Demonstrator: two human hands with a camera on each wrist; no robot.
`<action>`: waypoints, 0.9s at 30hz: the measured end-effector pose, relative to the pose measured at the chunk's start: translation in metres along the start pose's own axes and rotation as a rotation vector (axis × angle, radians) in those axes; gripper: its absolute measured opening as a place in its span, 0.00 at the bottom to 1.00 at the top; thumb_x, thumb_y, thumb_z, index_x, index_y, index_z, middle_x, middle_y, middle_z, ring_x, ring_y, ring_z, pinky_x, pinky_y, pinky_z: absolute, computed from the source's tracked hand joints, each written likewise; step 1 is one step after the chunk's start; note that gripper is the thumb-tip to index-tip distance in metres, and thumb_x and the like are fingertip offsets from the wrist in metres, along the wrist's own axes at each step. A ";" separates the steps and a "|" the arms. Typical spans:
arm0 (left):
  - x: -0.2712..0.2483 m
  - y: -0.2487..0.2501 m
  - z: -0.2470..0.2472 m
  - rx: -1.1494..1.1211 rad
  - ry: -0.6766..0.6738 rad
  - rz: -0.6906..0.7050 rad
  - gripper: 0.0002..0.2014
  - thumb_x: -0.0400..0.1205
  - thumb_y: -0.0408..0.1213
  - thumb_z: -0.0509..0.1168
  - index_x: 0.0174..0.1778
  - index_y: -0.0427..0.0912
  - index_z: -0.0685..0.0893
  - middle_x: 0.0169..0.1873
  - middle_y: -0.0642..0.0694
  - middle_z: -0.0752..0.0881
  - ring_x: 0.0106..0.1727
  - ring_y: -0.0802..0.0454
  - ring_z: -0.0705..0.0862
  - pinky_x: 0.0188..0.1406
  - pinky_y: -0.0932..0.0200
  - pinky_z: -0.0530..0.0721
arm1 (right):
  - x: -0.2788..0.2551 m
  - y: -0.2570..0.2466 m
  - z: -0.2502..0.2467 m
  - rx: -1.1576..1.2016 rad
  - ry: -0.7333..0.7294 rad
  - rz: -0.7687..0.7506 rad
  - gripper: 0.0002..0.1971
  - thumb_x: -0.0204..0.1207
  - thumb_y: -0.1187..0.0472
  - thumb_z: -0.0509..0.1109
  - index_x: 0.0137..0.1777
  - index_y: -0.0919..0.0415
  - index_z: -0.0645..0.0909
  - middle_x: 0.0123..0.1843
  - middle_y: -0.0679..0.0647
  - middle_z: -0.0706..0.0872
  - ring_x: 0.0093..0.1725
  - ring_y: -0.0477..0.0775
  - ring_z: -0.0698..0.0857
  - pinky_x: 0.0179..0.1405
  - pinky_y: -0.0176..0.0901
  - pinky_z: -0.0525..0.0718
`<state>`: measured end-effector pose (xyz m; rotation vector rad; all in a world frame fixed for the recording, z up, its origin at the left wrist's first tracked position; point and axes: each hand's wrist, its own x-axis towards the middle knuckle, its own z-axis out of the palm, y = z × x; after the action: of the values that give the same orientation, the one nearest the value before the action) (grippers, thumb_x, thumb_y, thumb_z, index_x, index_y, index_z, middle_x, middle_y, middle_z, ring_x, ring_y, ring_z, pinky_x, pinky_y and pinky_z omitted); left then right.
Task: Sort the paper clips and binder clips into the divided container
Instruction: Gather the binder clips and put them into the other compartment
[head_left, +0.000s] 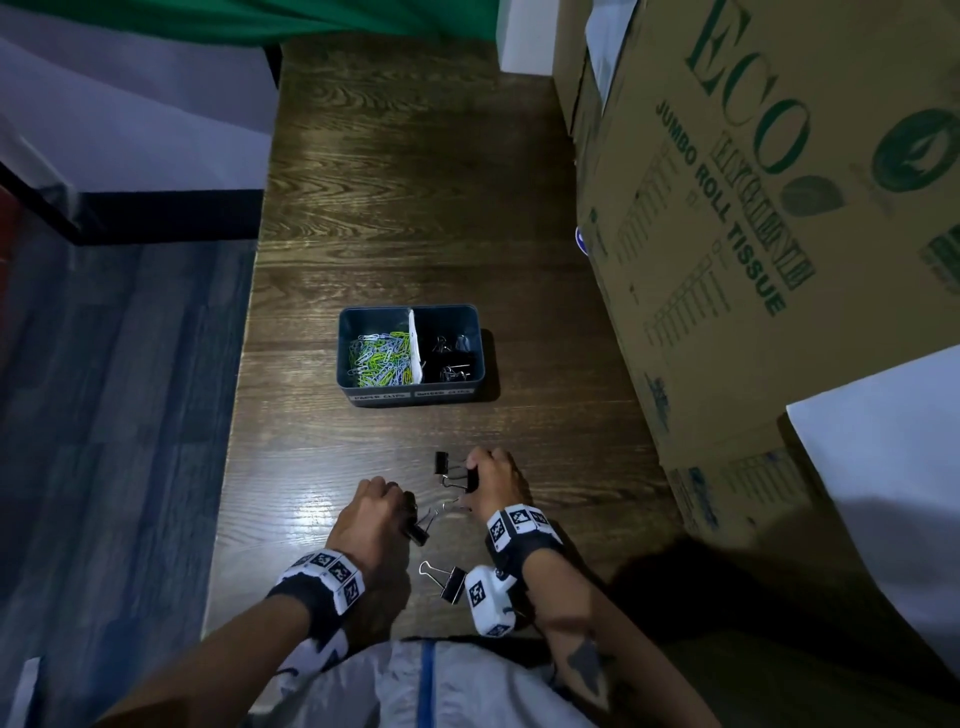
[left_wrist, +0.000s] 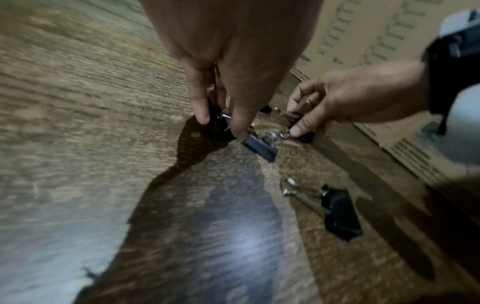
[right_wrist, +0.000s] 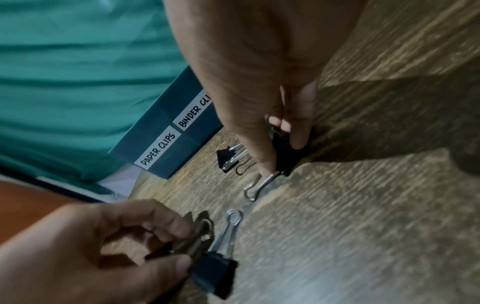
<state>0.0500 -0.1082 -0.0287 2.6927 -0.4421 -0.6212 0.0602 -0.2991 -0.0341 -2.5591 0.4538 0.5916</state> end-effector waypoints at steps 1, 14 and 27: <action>0.002 0.000 -0.002 -0.005 -0.004 0.006 0.10 0.75 0.35 0.69 0.51 0.41 0.84 0.51 0.43 0.79 0.56 0.45 0.75 0.46 0.51 0.81 | 0.001 0.001 -0.001 -0.002 0.003 -0.008 0.23 0.66 0.66 0.80 0.53 0.44 0.74 0.59 0.51 0.77 0.57 0.57 0.82 0.52 0.46 0.80; 0.058 0.035 -0.096 -0.240 0.206 0.184 0.11 0.77 0.22 0.68 0.40 0.43 0.88 0.39 0.50 0.85 0.40 0.55 0.84 0.38 0.71 0.81 | -0.002 0.000 -0.025 0.099 0.040 0.109 0.09 0.82 0.63 0.70 0.42 0.60 0.89 0.42 0.55 0.90 0.41 0.51 0.87 0.42 0.46 0.87; 0.054 0.035 -0.086 -0.040 0.257 0.138 0.10 0.78 0.43 0.68 0.53 0.46 0.81 0.51 0.46 0.82 0.54 0.43 0.82 0.43 0.50 0.83 | 0.038 -0.078 -0.144 0.498 0.398 -0.160 0.13 0.72 0.56 0.81 0.56 0.56 0.89 0.48 0.52 0.92 0.47 0.49 0.89 0.48 0.41 0.85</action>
<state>0.1292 -0.1374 0.0381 2.6288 -0.5327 -0.2384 0.1716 -0.3160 0.0909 -2.1909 0.4536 -0.0925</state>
